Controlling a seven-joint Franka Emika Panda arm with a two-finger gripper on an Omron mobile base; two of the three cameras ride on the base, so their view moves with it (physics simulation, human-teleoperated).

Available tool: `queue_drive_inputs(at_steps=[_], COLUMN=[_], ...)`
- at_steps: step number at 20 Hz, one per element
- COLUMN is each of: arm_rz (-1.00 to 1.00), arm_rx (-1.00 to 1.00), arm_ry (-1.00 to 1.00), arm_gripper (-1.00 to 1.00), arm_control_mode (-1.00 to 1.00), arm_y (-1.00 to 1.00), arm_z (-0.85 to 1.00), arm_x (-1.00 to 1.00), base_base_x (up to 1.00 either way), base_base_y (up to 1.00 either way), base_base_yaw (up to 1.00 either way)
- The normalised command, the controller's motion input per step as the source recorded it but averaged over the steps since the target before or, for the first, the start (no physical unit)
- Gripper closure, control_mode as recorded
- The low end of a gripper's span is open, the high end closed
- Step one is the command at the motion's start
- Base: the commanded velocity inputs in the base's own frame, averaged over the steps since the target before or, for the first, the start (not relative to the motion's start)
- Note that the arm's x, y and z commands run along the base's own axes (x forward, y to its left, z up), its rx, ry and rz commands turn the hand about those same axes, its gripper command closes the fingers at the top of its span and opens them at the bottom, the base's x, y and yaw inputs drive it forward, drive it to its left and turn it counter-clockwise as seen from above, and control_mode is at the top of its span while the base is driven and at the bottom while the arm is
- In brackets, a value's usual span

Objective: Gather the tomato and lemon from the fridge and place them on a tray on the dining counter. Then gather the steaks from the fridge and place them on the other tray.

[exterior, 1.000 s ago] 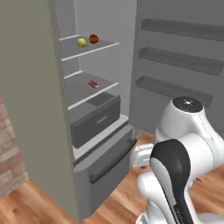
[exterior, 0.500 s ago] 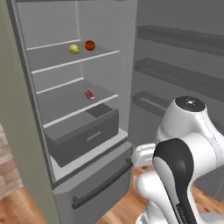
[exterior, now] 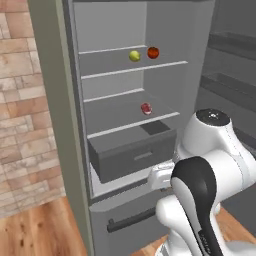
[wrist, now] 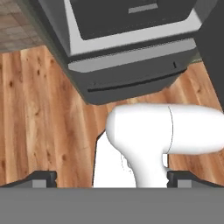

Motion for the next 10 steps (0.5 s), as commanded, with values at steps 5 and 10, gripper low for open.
queue_drive_inputs(at_steps=[5, 10], arm_rz=[0.0, 0.0], arm_rx=[0.0, 0.0], arm_ry=[0.0, 0.0], arm_gripper=[-1.0, -1.0], arm_control_mode=[1.0, 1.0], arm_y=[0.0, 0.0], arm_z=[0.0, 0.0], arm_x=[0.0, 0.0], base_base_x=[0.26, 0.35], base_base_y=[-0.32, -0.21], base_base_yaw=[0.34, 0.27])
